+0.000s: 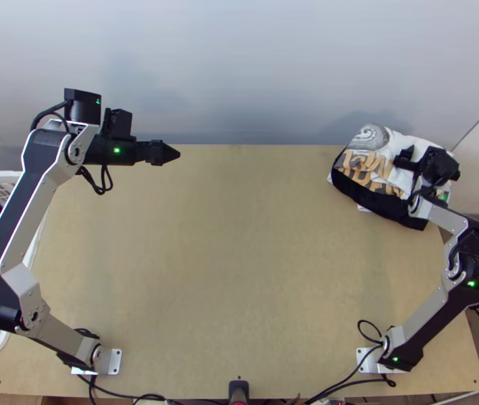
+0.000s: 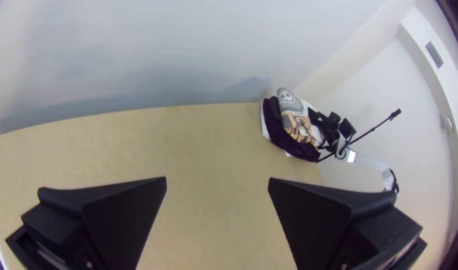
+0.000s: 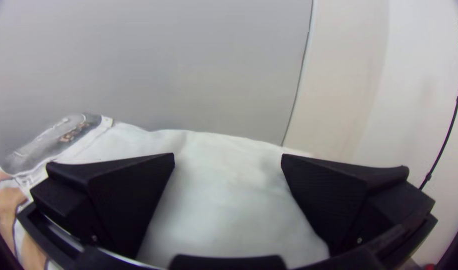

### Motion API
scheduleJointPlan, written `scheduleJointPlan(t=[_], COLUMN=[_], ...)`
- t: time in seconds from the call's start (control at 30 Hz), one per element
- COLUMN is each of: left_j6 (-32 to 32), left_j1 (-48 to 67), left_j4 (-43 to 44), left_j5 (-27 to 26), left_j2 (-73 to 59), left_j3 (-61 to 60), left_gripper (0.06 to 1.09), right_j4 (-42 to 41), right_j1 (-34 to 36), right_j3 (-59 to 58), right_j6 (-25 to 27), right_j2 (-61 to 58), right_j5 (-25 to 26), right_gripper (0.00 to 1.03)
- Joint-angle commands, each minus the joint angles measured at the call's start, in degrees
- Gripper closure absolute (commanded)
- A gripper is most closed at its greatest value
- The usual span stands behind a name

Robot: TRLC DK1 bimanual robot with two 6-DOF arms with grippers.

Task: Fold the t-shirt

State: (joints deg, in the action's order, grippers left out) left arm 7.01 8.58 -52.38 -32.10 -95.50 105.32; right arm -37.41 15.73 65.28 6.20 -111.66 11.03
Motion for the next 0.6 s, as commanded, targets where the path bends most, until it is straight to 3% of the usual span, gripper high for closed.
scheduleJointPlan(t=[0.0, 0.17, 0.3, 0.57], left_j6=[0.3, 0.3, 0.3, 0.3], left_j1=[0.5, 0.5, 0.3, -0.1], left_j4=[0.0, -0.1, -0.3, -0.4], left_j5=[0.0, 0.0, 0.0, 0.1], left_j2=[-0.4, -0.4, -0.2, -0.2], left_j3=[0.8, 1.2, 1.2, 1.2], left_gripper=[0.1, 0.1, 0.1, 0.1], right_j4=[-3.4, -3.3, -2.9, -2.1], right_j1=[0.7, 1.1, 1.1, -9.3], right_j3=[-3.0, -0.2, 4.9, 7.7], right_j6=[-0.6, -0.3, 1.4, 0.9], right_j2=[-4.4, -0.8, 5.1, 10.4], right_j5=[1.0, 1.1, 4.3, 4.4], right_gripper=[0.04, 0.04, 0.04, 0.04])
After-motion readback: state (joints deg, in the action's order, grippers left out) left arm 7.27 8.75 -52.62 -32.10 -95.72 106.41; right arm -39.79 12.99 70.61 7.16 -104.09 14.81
